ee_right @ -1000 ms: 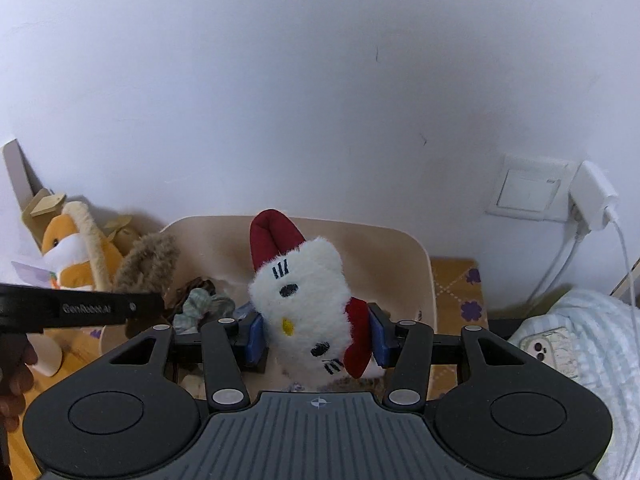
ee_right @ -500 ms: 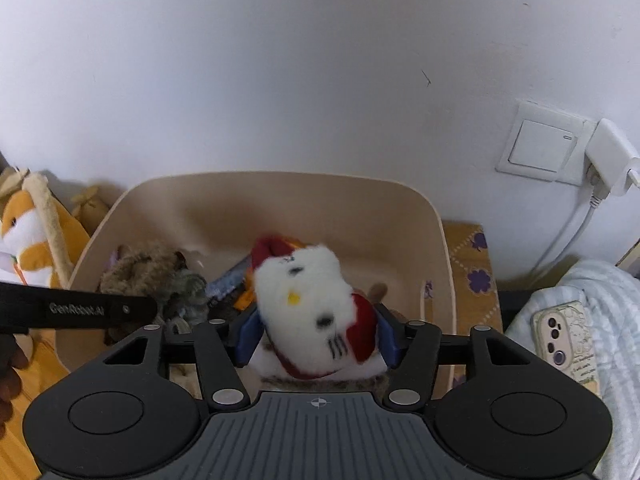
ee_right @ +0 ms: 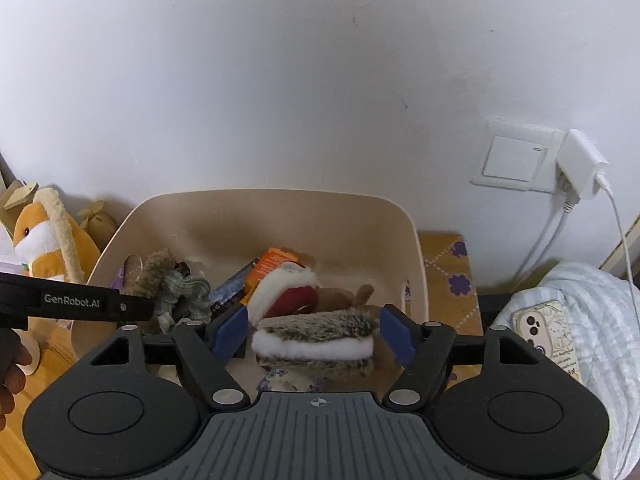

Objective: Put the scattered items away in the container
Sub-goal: 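Carry fuzzy scrunchie and Hello Kitty plush into the basket and open both tools, then grasp white plastic packet with left tool while right tool grasps blue tissue pack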

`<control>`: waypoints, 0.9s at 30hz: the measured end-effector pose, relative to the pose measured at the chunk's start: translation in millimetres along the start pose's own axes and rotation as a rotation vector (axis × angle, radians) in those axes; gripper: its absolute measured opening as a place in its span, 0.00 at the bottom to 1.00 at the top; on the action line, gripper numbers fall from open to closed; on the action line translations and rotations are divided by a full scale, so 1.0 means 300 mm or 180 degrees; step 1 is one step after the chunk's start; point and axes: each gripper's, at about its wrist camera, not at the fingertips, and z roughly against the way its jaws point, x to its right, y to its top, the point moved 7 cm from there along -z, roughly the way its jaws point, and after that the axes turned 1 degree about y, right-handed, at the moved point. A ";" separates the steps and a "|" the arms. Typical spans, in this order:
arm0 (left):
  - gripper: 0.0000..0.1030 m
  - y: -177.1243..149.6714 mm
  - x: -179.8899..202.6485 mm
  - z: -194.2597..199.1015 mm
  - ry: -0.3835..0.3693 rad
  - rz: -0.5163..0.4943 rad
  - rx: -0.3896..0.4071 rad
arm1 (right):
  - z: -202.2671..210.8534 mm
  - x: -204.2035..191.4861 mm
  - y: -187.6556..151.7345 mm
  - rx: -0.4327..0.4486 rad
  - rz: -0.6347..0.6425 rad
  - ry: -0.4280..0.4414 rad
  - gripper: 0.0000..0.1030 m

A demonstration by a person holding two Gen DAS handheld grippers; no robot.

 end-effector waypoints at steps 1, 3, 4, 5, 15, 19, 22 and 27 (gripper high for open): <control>0.67 -0.002 0.004 0.011 -0.0012 -0.0014 0.0019 | 0.009 0.004 -0.003 0.0010 -0.0011 0.0003 0.74; 0.67 -0.009 0.010 0.028 -0.0032 -0.0061 0.0051 | 0.028 0.006 -0.009 0.0026 -0.0026 0.0002 0.74; 0.67 -0.012 0.012 0.034 -0.0039 -0.0089 0.0068 | 0.043 0.007 -0.015 0.0036 -0.0029 0.0003 0.74; 0.67 -0.017 0.014 0.043 -0.0044 -0.0122 0.0089 | 0.055 0.009 -0.021 0.0047 -0.0032 0.0009 0.74; 0.68 -0.133 0.011 0.117 -0.0135 -0.0395 0.0171 | 0.153 0.016 -0.103 0.0086 0.0059 0.0092 0.76; 0.68 -0.220 0.000 0.129 -0.0253 -0.0536 0.0103 | 0.164 0.010 -0.162 0.0015 0.0185 0.0108 0.77; 0.68 -0.290 -0.004 0.134 -0.0318 -0.0816 0.0107 | 0.156 0.005 -0.214 -0.0083 0.0320 0.0132 0.79; 0.68 -0.409 0.014 0.087 -0.0260 -0.1765 0.0158 | 0.117 -0.006 -0.308 -0.0377 0.0568 0.0238 0.83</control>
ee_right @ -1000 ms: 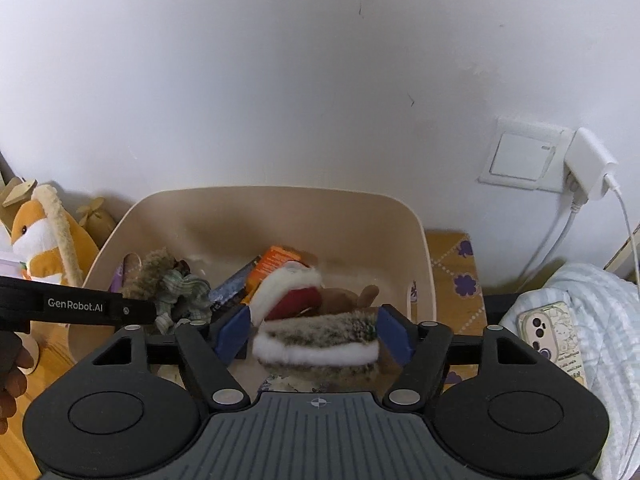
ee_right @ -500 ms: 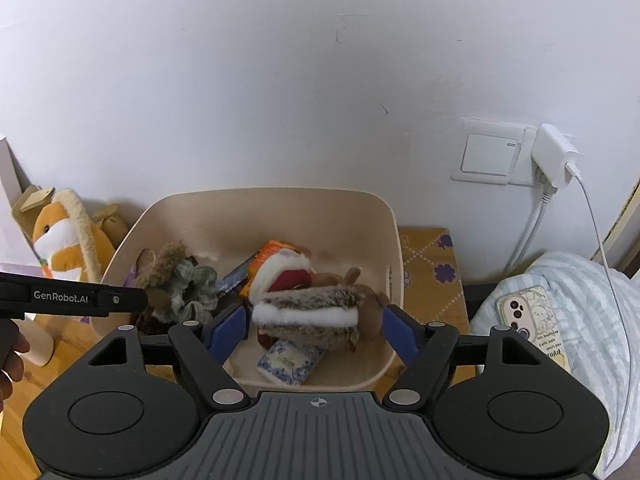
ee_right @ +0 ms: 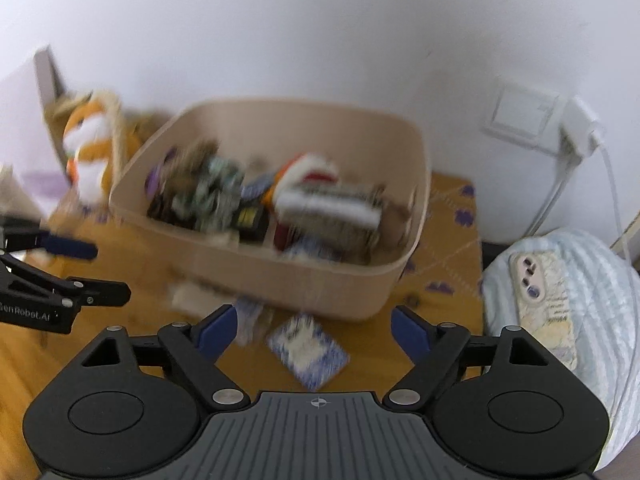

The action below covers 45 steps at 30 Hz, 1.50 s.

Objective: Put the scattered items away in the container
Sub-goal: 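Grasp white plastic packet with left tool while right tool grasps blue tissue pack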

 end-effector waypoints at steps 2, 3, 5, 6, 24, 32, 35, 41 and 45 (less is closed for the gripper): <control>0.68 -0.024 0.019 -0.035 -0.0027 -0.0269 -0.0017 | -0.023 -0.006 -0.028 -0.0113 0.0066 0.0056 0.83; 0.68 -0.034 0.025 -0.055 -0.0048 -0.0368 -0.0031 | -0.038 -0.006 -0.040 -0.0164 0.0092 0.0080 0.83; 0.68 -0.046 0.037 -0.094 -0.0068 -0.0577 -0.0032 | -0.061 -0.011 -0.058 -0.0250 0.0156 0.0113 0.83; 0.68 -0.050 0.045 -0.112 -0.0060 -0.0715 -0.0012 | -0.074 -0.012 -0.068 -0.0294 0.0203 0.0126 0.83; 0.68 -0.031 0.155 -0.307 -0.0509 -0.1888 0.0014 | -0.287 -0.012 -0.113 -0.0624 0.0840 0.0389 0.83; 0.68 0.037 0.118 -0.368 -0.0605 -0.1665 -0.0094 | -0.333 -0.030 -0.099 -0.0647 0.0929 0.0520 0.80; 0.67 0.049 0.111 -0.383 -0.0745 -0.1559 -0.0171 | -0.342 -0.038 -0.098 -0.0675 0.0906 0.0584 0.73; 0.37 0.056 0.111 -0.379 -0.0892 -0.1581 -0.0173 | -0.344 -0.023 -0.084 -0.0656 0.0887 0.0607 0.45; 0.31 0.051 0.115 -0.375 -0.0830 -0.1570 -0.0175 | -0.334 -0.017 -0.087 -0.0696 0.0816 0.0626 0.42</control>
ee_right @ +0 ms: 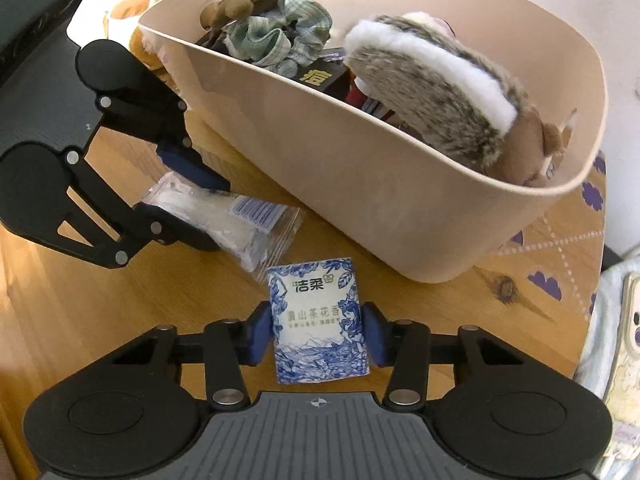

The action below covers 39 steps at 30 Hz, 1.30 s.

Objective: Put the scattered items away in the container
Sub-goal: 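Grasp white plastic packet with left tool while right tool grasps blue tissue pack, then carry packet and tissue pack into the basket and open both tools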

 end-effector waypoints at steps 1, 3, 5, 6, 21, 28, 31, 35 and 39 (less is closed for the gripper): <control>0.30 -0.002 0.003 0.002 0.0017 0.0017 0.0002 | 0.001 -0.006 -0.004 -0.0015 0.0019 -0.0015 0.42; 0.29 -0.014 0.009 0.008 0.0041 0.0068 -0.0001 | 0.006 -0.019 -0.016 -0.0039 0.0020 -0.0021 0.42; 0.28 -0.032 0.019 0.019 0.0063 0.0106 -0.0006 | 0.014 -0.027 -0.028 -0.0042 -0.0025 -0.0020 0.42; 0.28 -0.036 0.024 0.025 0.0076 0.0113 -0.0005 | 0.022 -0.029 -0.034 -0.0038 -0.0058 -0.0021 0.42; 0.28 0.019 0.097 0.280 0.0240 0.0071 0.0442 | 0.264 -0.081 -0.062 0.0307 -0.0147 -0.0160 0.42; 0.27 0.098 0.063 0.405 0.0407 0.0135 0.0664 | 0.395 -0.129 0.009 0.0530 -0.0084 -0.0281 0.42; 0.28 0.113 0.064 0.472 0.0503 0.0181 0.0737 | 0.449 -0.139 0.034 0.0620 -0.0027 -0.0342 0.42; 0.28 0.138 0.014 0.527 0.0604 0.0293 0.0846 | 0.516 -0.140 0.076 0.0717 0.0023 -0.0425 0.42; 0.28 0.175 -0.044 0.566 0.0732 0.0445 0.0928 | 0.532 -0.112 0.140 0.0805 0.0004 -0.0537 0.42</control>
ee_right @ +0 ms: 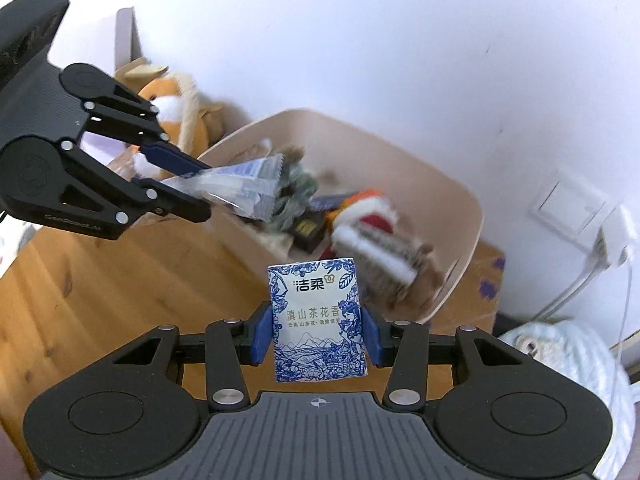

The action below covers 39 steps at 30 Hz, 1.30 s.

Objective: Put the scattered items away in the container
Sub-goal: 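Carry packet and tissue pack into the basket and open both tools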

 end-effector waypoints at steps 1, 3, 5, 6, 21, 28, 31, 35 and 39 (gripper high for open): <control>0.28 0.010 -0.016 0.000 0.0042 0.0031 0.0013 | 0.000 0.008 0.017 0.0031 -0.0022 -0.0021 0.42; 0.28 0.027 -0.045 -0.002 0.0118 0.0105 0.0016 | 0.003 0.026 0.050 0.0098 -0.0061 -0.0079 0.42; 0.28 0.044 -0.075 -0.008 0.0198 0.0194 0.0015 | -0.003 0.048 0.084 0.0154 -0.0103 -0.0151 0.42; 0.28 0.051 -0.086 -0.012 0.0245 0.0224 0.0011 | -0.007 0.057 0.099 0.0179 -0.0116 -0.0194 0.42; 0.28 0.038 -0.245 -0.239 0.0532 0.1315 -0.0448 | -0.148 0.195 0.164 0.0208 -0.0942 -0.0385 0.42; 0.29 0.004 -0.246 -0.324 0.0530 0.1470 -0.0594 | -0.207 0.210 0.165 0.0143 -0.1140 -0.0364 0.42; 0.40 -0.008 -0.256 -0.303 0.0579 0.1516 -0.0623 | -0.216 0.208 0.167 0.0095 -0.1141 -0.0384 0.45; 0.59 0.017 -0.252 -0.287 0.0639 0.1414 -0.0528 | -0.190 0.201 0.172 0.0171 -0.1101 -0.0471 0.62; 0.68 0.040 -0.253 -0.243 0.0650 0.1436 -0.0439 | -0.143 0.194 0.186 0.0294 -0.1149 -0.0442 0.75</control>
